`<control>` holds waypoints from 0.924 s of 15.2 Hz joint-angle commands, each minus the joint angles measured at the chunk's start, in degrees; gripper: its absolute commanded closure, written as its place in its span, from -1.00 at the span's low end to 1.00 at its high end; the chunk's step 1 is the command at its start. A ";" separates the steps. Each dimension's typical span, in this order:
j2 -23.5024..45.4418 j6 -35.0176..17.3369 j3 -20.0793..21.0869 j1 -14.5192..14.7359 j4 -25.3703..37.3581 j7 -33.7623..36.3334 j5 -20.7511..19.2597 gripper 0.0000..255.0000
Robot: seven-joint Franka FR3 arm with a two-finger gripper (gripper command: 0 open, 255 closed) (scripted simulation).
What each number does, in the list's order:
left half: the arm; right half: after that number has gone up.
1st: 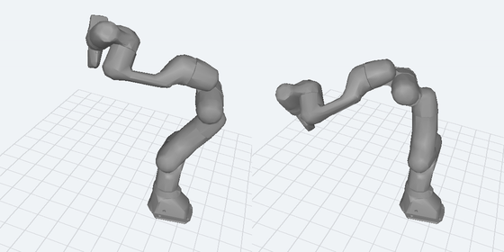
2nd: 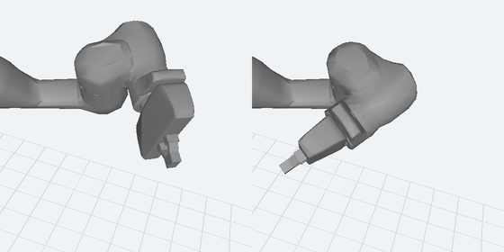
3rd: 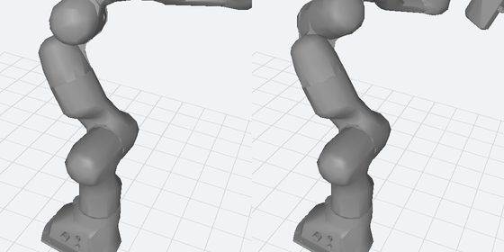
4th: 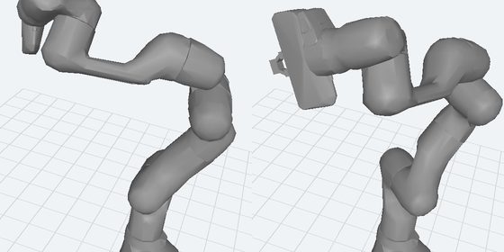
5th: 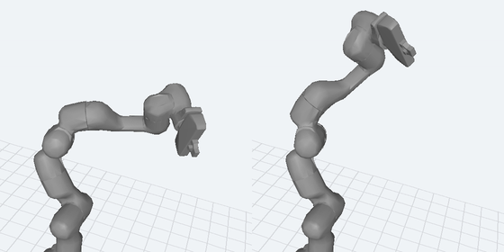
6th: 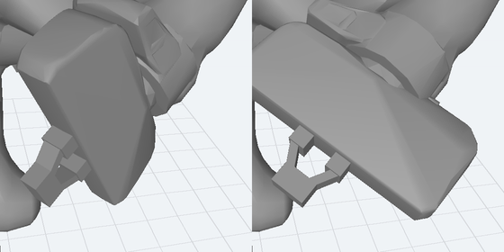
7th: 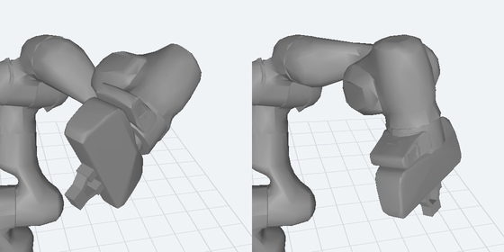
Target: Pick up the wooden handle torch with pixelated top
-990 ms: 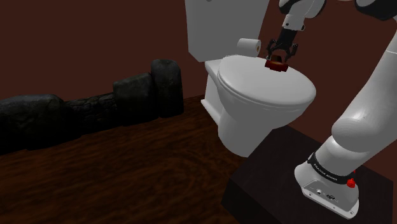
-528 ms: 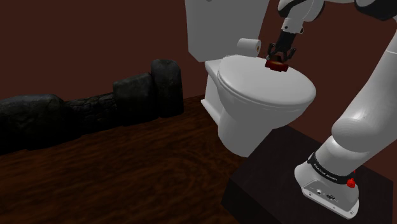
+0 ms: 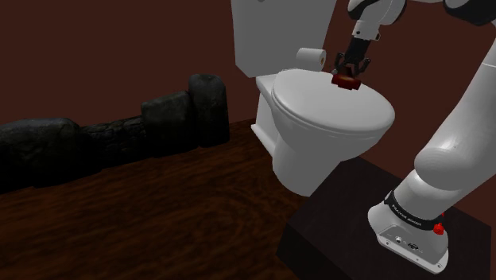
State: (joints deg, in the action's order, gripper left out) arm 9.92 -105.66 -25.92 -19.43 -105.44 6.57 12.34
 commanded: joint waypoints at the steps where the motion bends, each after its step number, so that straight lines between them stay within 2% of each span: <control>1: -0.41 1.24 -0.05 0.02 0.89 0.28 -0.25 1.00; 14: -1.92 10.00 -0.30 -0.08 8.44 1.89 -1.27 1.00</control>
State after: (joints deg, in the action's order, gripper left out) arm 8.07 -96.10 -26.20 -19.50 -97.38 8.40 11.11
